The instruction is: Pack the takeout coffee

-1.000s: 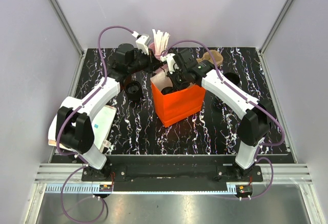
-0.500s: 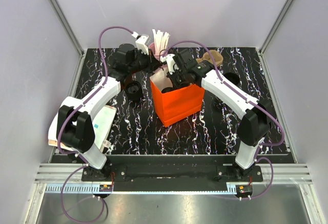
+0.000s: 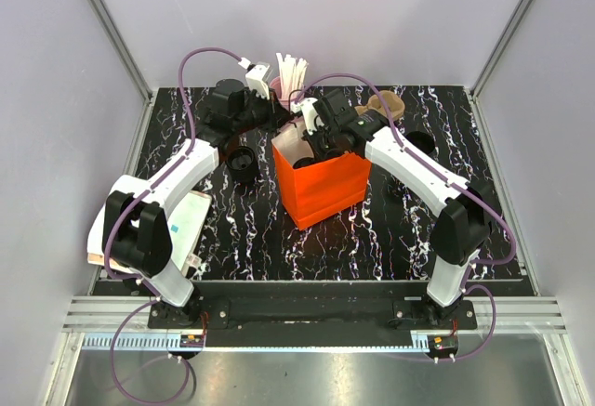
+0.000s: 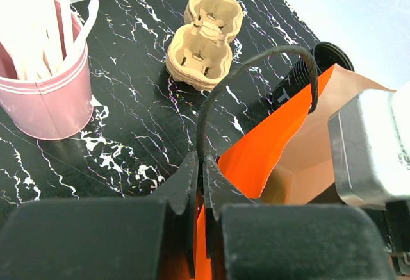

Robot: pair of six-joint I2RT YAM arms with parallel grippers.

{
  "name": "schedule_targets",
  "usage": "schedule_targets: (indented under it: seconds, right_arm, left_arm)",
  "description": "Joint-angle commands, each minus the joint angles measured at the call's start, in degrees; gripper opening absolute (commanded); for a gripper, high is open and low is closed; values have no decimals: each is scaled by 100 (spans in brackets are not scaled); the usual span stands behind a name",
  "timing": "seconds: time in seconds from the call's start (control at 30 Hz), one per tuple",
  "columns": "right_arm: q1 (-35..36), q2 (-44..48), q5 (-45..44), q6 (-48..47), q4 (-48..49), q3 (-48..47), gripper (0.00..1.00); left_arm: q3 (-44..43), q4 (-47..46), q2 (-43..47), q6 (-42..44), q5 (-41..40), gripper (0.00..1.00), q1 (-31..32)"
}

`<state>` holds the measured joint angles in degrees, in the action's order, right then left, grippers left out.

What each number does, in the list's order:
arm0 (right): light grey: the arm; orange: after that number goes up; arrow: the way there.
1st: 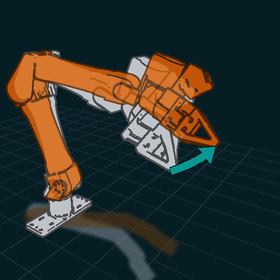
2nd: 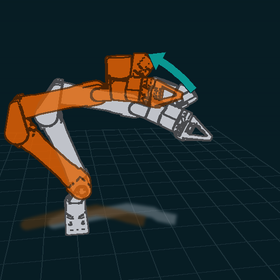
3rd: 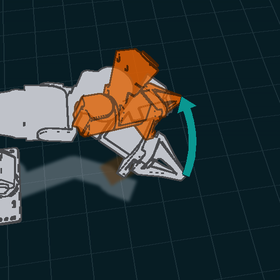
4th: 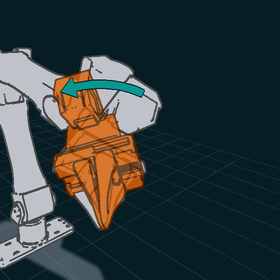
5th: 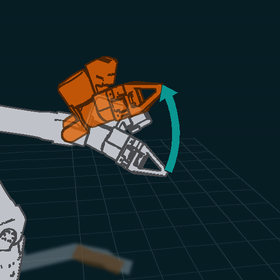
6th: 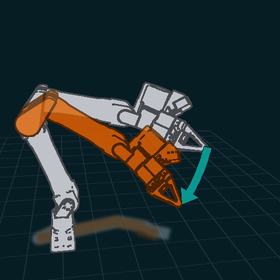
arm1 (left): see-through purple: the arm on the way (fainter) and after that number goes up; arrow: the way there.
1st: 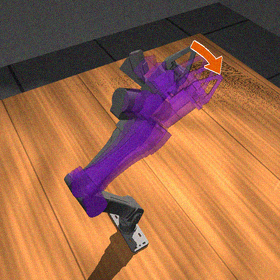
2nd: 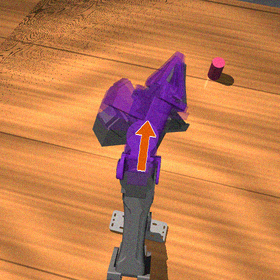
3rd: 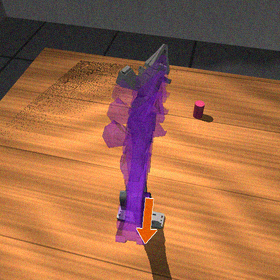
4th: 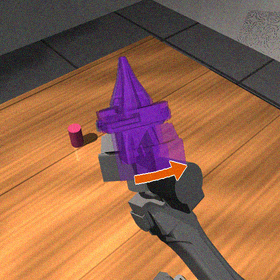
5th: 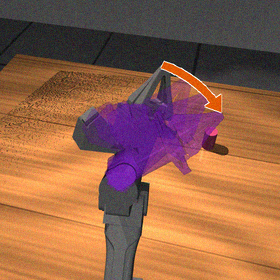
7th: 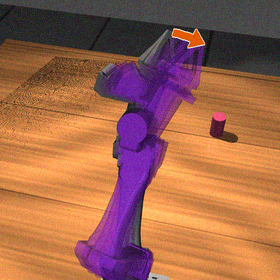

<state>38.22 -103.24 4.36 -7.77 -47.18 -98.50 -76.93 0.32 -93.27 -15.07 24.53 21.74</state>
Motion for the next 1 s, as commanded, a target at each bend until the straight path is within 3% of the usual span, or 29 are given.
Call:
schedule_targets:
  seconds: [0.0, 0.97]
  right_arm:
    - [72, 199, -225, -75, 270, 24, 0]
    - [72, -3, -234, -128, 332, 68, 0]
  left_arm:
    - [-200, -58, -7, 13, -142, 1, 24]
    - [-130, -76, 81, -5, -124, 0, 24]
